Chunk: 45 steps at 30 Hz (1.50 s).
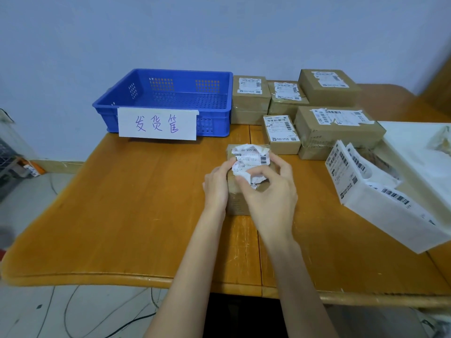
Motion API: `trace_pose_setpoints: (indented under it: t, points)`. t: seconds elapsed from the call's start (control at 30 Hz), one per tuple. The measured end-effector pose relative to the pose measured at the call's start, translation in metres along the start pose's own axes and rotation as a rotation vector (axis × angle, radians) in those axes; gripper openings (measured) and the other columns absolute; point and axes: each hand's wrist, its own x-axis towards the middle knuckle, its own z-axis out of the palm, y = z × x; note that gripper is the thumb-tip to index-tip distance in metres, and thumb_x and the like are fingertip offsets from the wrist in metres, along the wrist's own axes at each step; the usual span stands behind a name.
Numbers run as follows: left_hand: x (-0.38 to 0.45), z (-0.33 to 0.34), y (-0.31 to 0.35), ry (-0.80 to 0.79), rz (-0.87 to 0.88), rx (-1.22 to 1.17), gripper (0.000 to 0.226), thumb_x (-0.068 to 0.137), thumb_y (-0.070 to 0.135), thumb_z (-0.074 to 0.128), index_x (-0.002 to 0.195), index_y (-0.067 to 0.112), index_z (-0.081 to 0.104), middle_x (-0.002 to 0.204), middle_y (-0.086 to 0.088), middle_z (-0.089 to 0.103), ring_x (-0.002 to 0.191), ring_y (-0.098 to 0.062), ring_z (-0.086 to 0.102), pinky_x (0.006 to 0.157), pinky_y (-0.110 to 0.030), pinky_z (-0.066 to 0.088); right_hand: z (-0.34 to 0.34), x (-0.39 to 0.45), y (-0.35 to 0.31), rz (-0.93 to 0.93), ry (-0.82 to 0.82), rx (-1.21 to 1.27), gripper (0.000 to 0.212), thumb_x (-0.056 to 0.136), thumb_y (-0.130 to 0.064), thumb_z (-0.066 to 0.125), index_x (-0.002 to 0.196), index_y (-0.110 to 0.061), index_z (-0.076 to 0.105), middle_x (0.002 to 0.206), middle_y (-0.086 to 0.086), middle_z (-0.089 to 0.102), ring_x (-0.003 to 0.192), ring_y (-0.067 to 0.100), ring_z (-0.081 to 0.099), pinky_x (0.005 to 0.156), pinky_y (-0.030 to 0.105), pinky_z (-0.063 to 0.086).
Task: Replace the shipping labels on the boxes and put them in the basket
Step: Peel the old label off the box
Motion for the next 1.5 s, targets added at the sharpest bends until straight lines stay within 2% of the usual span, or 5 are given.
trace_pose_setpoints:
  t: [0.7, 0.93, 1.1, 1.23, 1.5]
  points:
    - [0.008, 0.002, -0.006, 0.016, -0.003, -0.063, 0.090, 0.036, 0.090, 0.067, 0.107, 0.036, 0.076, 0.114, 0.005, 0.073, 0.121, -0.029, 0.058, 0.109, -0.052, 0.040, -0.009, 0.009, 0.000, 0.108, -0.104, -0.098, 0.012, 0.086, -0.031, 0.070, 0.088, -0.023, 0.063, 0.147, -0.011, 0.043, 0.127, 0.006, 0.046, 0.091, 0.018, 0.026]
    - [0.004, 0.003, -0.005, 0.037, -0.026, -0.090, 0.092, 0.032, 0.090, 0.070, 0.106, 0.035, 0.076, 0.118, 0.002, 0.071, 0.124, -0.029, 0.056, 0.108, -0.052, 0.042, -0.006, 0.009, 0.001, 0.153, -0.063, -0.036, 0.009, 0.089, -0.031, 0.067, 0.086, -0.023, 0.065, 0.147, -0.011, 0.047, 0.130, 0.010, 0.048, 0.108, 0.034, 0.030]
    - [-0.003, 0.003, 0.000, 0.036, -0.030, -0.079, 0.088, 0.035, 0.090, 0.069, 0.103, 0.034, 0.077, 0.114, 0.000, 0.072, 0.121, -0.031, 0.057, 0.107, -0.053, 0.042, -0.020, 0.020, -0.005, 0.260, -0.028, 0.101, 0.022, 0.095, -0.042, 0.055, 0.086, -0.023, 0.060, 0.096, -0.015, 0.065, 0.081, 0.002, 0.056, 0.086, 0.030, 0.037]
    - [-0.008, 0.003, 0.004, 0.031, -0.008, -0.058, 0.081, 0.044, 0.088, 0.068, 0.102, 0.031, 0.077, 0.110, -0.001, 0.074, 0.118, -0.031, 0.060, 0.105, -0.053, 0.044, -0.032, 0.030, 0.005, 0.352, -0.228, 0.310, 0.033, 0.083, -0.056, 0.064, 0.094, -0.025, 0.063, 0.098, -0.010, 0.065, 0.091, 0.004, 0.060, 0.081, 0.028, 0.045]
    - [-0.015, 0.003, 0.015, 0.051, -0.072, -0.024, 0.093, 0.039, 0.089, 0.068, 0.112, 0.031, 0.072, 0.118, -0.002, 0.069, 0.120, -0.028, 0.058, 0.105, -0.052, 0.044, -0.017, 0.024, 0.007, 0.100, 0.116, 0.237, 0.020, 0.088, -0.041, 0.067, 0.084, -0.021, 0.063, 0.087, -0.008, 0.053, 0.066, 0.003, 0.049, 0.065, 0.010, 0.038]
